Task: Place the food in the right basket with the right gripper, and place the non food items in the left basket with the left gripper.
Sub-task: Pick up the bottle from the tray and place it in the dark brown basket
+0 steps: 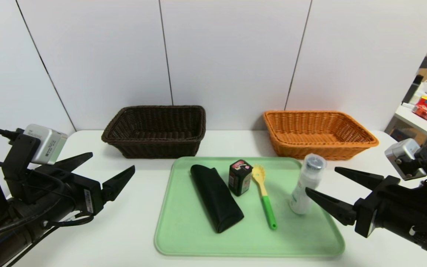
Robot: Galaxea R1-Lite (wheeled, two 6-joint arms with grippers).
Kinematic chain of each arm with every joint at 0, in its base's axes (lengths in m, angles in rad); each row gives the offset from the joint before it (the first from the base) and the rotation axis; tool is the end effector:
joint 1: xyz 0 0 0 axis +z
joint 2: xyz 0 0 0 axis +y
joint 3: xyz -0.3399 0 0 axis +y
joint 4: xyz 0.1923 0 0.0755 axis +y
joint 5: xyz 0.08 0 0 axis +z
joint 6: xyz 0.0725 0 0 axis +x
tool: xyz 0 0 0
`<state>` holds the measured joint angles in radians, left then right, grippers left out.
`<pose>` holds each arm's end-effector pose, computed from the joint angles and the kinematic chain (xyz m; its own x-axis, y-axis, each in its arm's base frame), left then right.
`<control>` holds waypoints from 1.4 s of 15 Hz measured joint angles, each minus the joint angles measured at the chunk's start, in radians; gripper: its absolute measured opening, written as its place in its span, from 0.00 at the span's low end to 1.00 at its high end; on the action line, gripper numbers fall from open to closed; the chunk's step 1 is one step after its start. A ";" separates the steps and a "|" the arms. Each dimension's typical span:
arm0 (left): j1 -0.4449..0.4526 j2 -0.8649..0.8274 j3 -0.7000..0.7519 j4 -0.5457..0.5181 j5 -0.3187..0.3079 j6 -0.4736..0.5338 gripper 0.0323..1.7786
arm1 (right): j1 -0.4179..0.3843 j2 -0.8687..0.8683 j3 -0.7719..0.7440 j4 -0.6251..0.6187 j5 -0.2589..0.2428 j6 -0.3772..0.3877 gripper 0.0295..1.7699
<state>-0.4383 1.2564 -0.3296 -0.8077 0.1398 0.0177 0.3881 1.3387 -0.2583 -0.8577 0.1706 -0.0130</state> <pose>0.2048 -0.0848 0.1968 0.9494 -0.2911 -0.1177 0.2968 0.9543 0.0341 0.2052 0.0972 0.1633 0.8254 0.5209 -0.2177 -0.5288 0.8484 0.0248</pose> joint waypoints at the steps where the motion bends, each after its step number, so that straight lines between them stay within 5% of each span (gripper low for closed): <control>1: 0.000 0.001 0.000 0.000 0.000 0.000 0.95 | 0.003 0.019 0.013 -0.037 0.000 0.002 0.96; 7: 0.000 0.002 -0.004 0.001 0.000 0.003 0.95 | 0.010 0.148 0.085 -0.229 0.001 0.008 0.96; 14: -0.008 0.001 -0.002 0.001 0.001 0.005 0.95 | 0.016 0.413 0.181 -0.628 -0.007 0.007 0.96; 21: -0.010 -0.002 0.005 0.000 0.005 0.005 0.95 | 0.016 0.469 0.138 -0.664 -0.041 -0.009 0.96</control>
<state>-0.4479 1.2540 -0.3243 -0.8081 0.1447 0.0230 0.4045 1.8079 -0.1202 -1.5221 0.1298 -0.0215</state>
